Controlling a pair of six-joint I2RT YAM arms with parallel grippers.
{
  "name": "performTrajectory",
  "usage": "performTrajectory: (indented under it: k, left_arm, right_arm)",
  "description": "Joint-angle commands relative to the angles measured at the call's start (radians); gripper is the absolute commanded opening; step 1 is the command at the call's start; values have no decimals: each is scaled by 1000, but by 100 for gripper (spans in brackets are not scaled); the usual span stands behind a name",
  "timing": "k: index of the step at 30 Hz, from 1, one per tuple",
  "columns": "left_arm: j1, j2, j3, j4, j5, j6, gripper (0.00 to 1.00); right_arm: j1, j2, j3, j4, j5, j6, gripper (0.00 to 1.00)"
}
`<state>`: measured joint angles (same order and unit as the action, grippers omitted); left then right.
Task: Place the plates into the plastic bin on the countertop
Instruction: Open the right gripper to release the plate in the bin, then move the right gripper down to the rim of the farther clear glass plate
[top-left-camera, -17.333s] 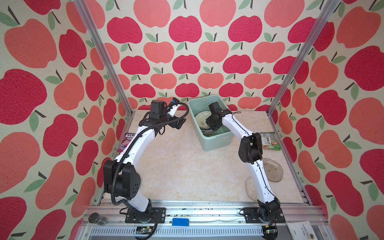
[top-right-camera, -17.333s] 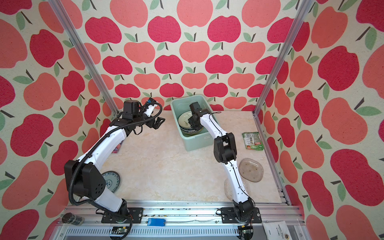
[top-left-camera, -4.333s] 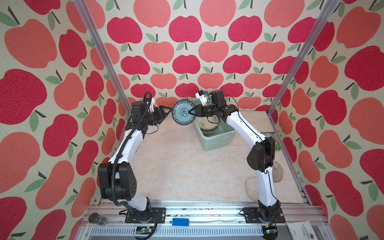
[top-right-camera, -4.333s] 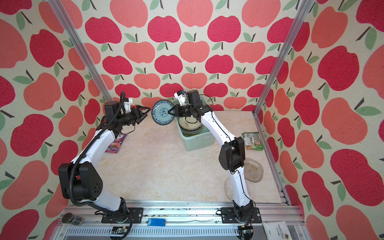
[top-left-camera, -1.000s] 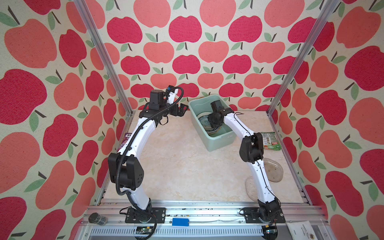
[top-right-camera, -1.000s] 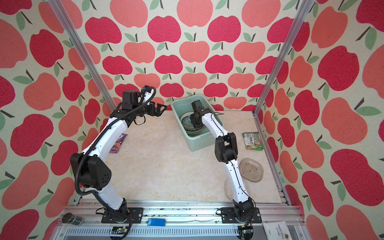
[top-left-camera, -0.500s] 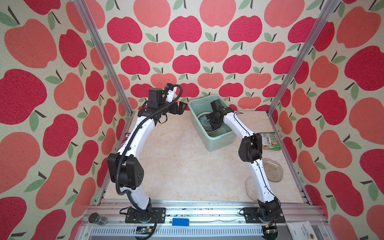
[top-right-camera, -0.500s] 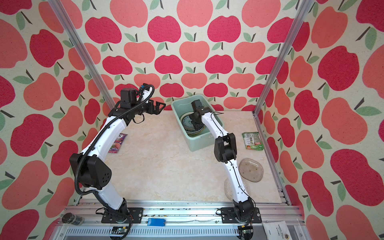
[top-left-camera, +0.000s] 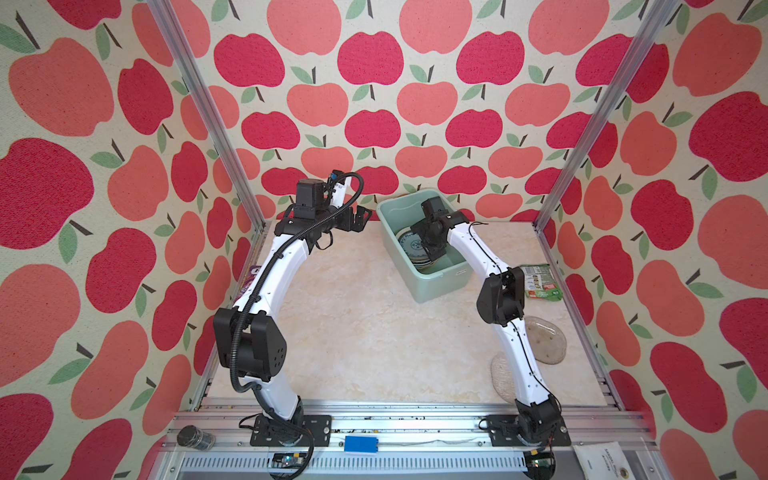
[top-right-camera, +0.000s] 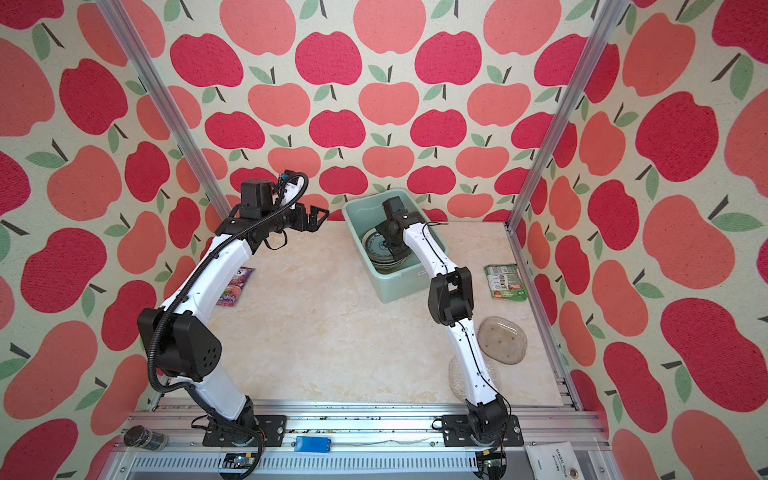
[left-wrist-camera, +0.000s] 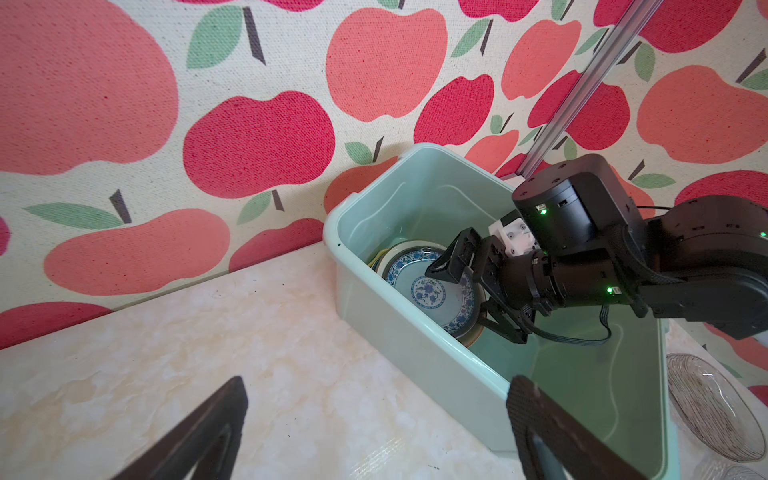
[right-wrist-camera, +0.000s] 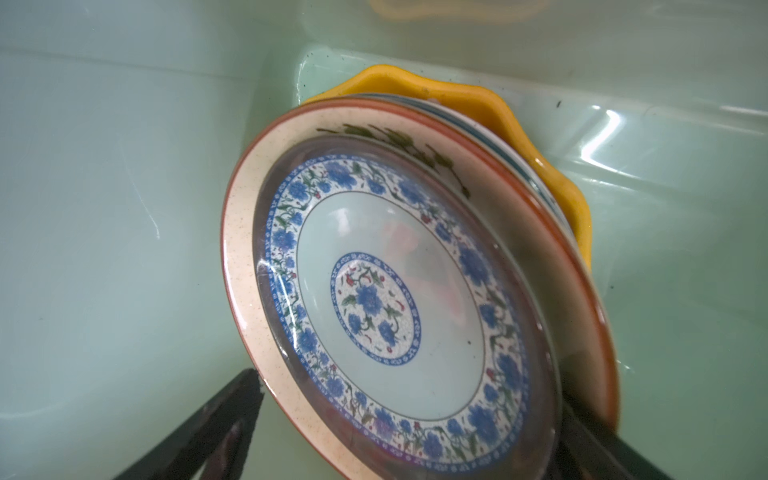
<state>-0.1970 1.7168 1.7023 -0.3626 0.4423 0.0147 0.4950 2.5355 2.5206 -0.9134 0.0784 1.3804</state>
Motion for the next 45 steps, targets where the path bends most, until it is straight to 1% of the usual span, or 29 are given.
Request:
performTrajectory:
  k: [1, 4, 7, 15, 17, 19, 21, 23, 25, 28, 33, 36, 38, 40, 45]
  left_arm:
    - [8, -74, -33, 28, -26, 2, 99]
    - [8, -108, -59, 40, -38, -1, 99]
    - [8, -138, -83, 56, -41, -14, 99]
    - [-13, -190, -150, 76, -38, -22, 99]
    - [-20, -204, -164, 77, -40, -21, 99]
    - [-28, -215, -174, 77, -39, -22, 99]
    - [-36, -220, -171, 77, -17, -28, 99]
    - [-49, -216, -160, 71, 0, -40, 99]
    - [-68, -209, -145, 65, 27, -48, 99]
    - [-109, -189, -112, 40, 62, -47, 99]
    - [-192, -167, -78, -11, 85, -22, 99]
    - [-242, -153, -71, -9, 90, -30, 99]
    - [-270, -138, -66, -5, 96, -35, 99]
    - [-288, -124, -59, -8, 102, -31, 99]
    - [-303, -106, -30, -88, 141, 64, 99]
  right_arm:
    - [-3, -95, 38, -34, 109, -89, 99]
    - [9, -146, 24, -46, 143, -128, 99]
    - [20, -211, -24, -50, 176, -166, 99]
    - [27, -409, -289, 34, 196, -210, 97]
    - [27, -458, -350, 67, 206, -238, 96]
    - [24, -517, -410, 113, 222, -291, 96]
    - [10, -589, -471, 169, 219, -384, 95]
    - [-12, -660, -527, 207, 183, -501, 94]
    - [-41, -735, -591, 223, 116, -608, 94]
    - [-106, -873, -736, 226, 28, -714, 92]
    - [-258, -1109, -1023, 226, -49, -763, 89]
    - [-370, -1226, -1163, 171, -73, -782, 88]
    - [-445, -1306, -1260, 135, -62, -793, 88]
    - [-529, -1375, -1356, 132, -83, -815, 88]
    - [-756, -1506, -1550, 83, -118, -879, 88]
